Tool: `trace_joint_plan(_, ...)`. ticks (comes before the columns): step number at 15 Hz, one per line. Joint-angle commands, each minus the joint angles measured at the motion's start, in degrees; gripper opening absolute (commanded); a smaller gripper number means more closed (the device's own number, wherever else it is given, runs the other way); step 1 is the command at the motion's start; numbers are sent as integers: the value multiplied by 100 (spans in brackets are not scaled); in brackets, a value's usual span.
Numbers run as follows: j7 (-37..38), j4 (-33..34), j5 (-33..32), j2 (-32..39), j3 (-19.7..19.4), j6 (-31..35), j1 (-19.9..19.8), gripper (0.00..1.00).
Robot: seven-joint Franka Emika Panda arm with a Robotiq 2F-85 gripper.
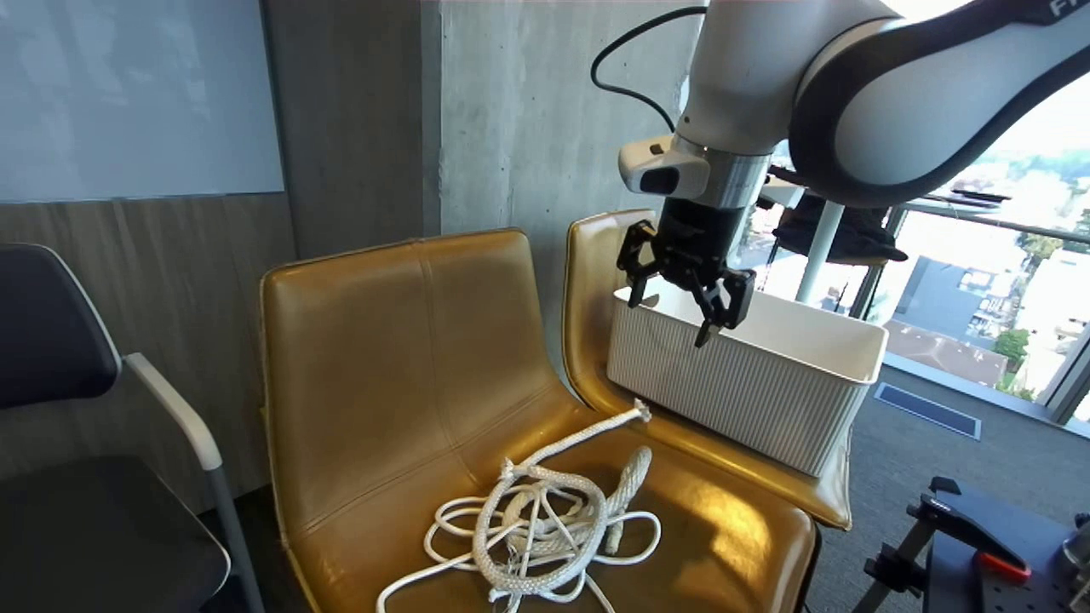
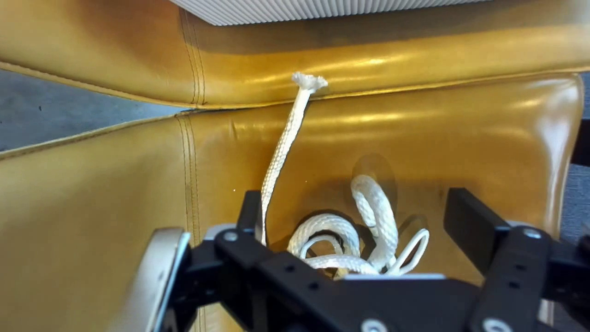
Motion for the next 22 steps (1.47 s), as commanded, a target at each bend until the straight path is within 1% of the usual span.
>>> trace_joint_plan(1,-1547,106,494,39,876,-161,-1288,100)
trace_joint_plan(2,-1974,98,655,-21,1044,-233,-1610,100)
trace_joint_plan(3,-2391,100,828,-104,1134,-317,-1864,100)
trace_joint_plan(5,-3226,139,1267,-283,1145,-510,-2218,100)
trace_joint_plan(6,-3621,175,1671,-396,485,-550,-1737,100)
trace_joint_plan(7,-3927,241,1876,-399,379,-621,-1779,100)
trace_joint_plan(9,-4469,354,2152,-275,19,-665,-1666,100)
trace_joint_plan(12,-5004,252,2104,-24,-425,-268,-1497,100)
trace_joint_plan(14,-5352,228,2092,183,-583,-60,-1459,100)
trace_joint_plan(16,-5667,366,2132,470,-659,-26,-1487,100)
trace_joint_plan(17,-5361,220,2108,251,-736,-140,-1356,100)
trace_joint_plan(19,-5516,268,2101,449,-772,-88,-1385,100)
trace_joint_plan(22,-5541,334,2099,499,-772,-88,-1380,100)
